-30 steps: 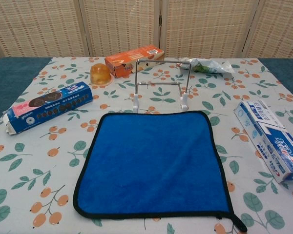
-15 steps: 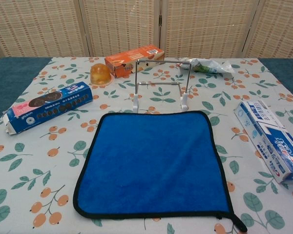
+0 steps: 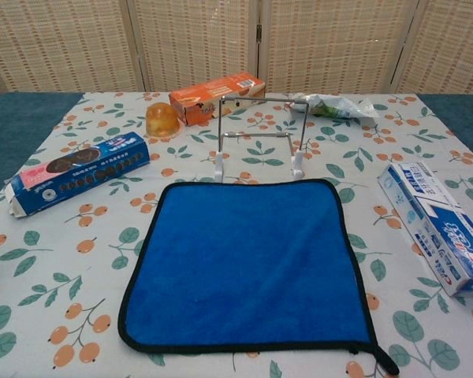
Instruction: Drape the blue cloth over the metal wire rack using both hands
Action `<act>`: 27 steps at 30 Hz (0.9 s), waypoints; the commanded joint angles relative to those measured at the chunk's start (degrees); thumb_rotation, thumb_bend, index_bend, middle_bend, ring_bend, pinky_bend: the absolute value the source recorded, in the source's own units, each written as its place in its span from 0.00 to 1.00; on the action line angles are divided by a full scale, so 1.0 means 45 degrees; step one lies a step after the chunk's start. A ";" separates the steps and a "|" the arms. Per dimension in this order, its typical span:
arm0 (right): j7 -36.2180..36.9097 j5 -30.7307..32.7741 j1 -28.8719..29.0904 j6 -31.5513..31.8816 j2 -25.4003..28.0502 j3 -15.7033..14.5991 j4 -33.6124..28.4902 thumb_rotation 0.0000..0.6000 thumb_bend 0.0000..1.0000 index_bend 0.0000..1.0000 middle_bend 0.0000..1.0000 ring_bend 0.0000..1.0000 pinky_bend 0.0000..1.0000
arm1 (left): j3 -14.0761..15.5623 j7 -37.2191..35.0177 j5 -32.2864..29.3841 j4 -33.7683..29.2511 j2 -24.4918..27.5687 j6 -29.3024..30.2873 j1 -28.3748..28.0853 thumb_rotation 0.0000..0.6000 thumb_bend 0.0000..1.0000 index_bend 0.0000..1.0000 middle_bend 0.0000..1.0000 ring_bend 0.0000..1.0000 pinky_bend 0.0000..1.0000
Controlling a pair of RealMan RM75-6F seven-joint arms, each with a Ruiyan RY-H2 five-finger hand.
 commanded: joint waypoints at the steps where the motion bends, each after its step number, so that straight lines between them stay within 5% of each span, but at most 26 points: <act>1: -0.0151 -0.0274 0.0234 -0.0283 -0.0119 -0.0165 -0.0086 1.00 0.29 0.32 0.84 0.80 0.97 | 0.0195 0.0015 0.0415 0.0117 -0.0271 -0.0178 -0.0289 1.00 0.15 0.30 0.76 0.73 0.91; 7: -0.0236 -0.0691 0.0548 -0.0590 -0.0374 -0.0378 -0.0045 1.00 0.26 0.32 0.91 0.86 1.00 | 0.0462 0.0099 0.0811 0.0243 -0.0908 -0.0832 -0.0797 1.00 0.15 0.31 0.84 0.81 0.98; 27: -0.0542 -0.1296 0.1208 -0.1472 -0.0988 -0.1057 0.0225 1.00 0.24 0.32 0.92 0.86 1.00 | 0.0965 0.1107 0.1138 0.0563 -0.3180 -0.2912 -0.2228 1.00 0.15 0.36 0.97 0.92 1.00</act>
